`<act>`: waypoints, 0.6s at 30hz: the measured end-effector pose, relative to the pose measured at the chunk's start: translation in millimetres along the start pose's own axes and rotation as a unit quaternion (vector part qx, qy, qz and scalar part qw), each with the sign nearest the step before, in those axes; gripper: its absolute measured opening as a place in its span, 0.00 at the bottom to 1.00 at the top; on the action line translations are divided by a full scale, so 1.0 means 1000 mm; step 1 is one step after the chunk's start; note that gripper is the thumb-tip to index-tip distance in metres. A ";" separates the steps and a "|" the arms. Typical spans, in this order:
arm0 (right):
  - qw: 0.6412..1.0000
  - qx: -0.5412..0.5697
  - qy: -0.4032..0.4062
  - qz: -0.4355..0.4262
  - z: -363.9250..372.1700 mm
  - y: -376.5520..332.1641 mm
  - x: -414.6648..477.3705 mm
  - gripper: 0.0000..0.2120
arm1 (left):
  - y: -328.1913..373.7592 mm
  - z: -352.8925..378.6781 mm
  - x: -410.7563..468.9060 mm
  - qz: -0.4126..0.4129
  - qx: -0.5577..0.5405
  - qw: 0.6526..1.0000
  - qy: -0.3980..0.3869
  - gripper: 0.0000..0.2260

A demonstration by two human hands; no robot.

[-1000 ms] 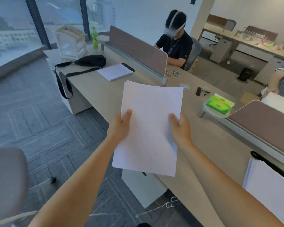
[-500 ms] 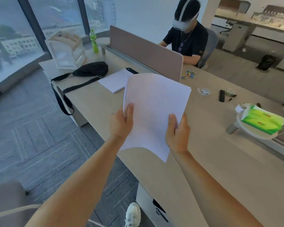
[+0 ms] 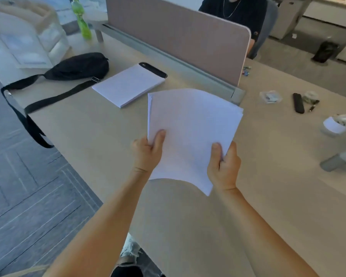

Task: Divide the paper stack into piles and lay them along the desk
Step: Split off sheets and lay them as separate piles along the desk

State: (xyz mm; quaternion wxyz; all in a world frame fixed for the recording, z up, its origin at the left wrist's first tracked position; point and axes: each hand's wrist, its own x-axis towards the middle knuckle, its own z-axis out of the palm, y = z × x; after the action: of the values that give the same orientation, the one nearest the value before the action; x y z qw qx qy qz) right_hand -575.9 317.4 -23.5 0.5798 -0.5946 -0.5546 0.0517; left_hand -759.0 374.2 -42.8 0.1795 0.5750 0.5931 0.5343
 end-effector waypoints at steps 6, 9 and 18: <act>0.997 -0.027 0.028 0.074 0.021 -0.004 0.020 0.11 | -0.010 0.016 0.036 -0.028 -0.014 0.998 -0.054 0.23; 0.994 -0.025 0.039 0.102 0.017 -0.034 0.052 0.10 | 0.016 0.021 0.073 -0.084 0.000 0.986 -0.144 0.24; 0.866 -0.066 -0.031 0.495 0.035 0.035 0.074 0.15 | 0.007 0.089 0.120 -0.144 0.177 0.883 -0.411 0.27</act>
State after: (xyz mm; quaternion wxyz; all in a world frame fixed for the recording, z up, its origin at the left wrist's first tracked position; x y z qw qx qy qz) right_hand -551.7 403.4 -17.9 0.4200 -0.8262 -0.2071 0.3131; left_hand -714.4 515.1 -21.0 0.3777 0.6731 0.6272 0.1047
